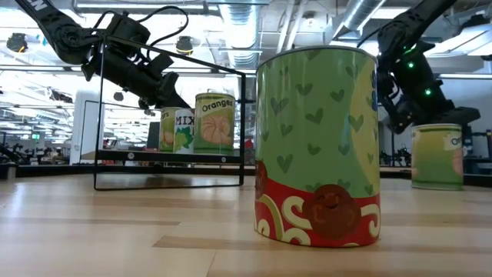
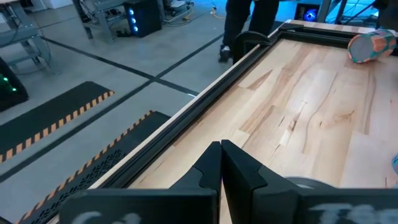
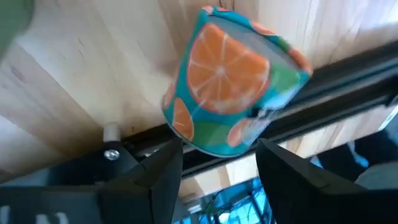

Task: Pick and place cans onto a shelf
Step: Adjust the small canned oranges on the shelf

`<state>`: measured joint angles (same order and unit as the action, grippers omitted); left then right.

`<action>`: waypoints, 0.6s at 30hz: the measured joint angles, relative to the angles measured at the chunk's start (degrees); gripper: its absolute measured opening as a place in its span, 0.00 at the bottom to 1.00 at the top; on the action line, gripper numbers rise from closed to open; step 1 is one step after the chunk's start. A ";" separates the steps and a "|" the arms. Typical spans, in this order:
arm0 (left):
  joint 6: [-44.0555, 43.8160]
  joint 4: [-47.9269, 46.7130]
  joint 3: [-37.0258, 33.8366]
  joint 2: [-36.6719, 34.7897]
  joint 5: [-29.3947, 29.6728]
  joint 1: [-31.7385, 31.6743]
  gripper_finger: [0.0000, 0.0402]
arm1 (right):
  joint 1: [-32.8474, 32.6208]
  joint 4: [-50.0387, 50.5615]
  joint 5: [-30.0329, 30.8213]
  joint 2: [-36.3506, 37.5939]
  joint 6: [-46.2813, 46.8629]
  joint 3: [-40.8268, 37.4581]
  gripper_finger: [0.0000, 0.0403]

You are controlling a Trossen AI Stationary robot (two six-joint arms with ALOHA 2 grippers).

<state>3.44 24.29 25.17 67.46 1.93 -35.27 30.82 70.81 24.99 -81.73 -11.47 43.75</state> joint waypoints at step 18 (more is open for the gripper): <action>0.02 -0.74 0.00 0.00 -0.04 0.00 0.00 | 2.74 -1.80 -7.23 9.78 2.90 7.89 0.43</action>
<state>3.46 23.55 25.17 67.46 1.89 -35.27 33.56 69.01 17.76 -71.96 -8.58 51.64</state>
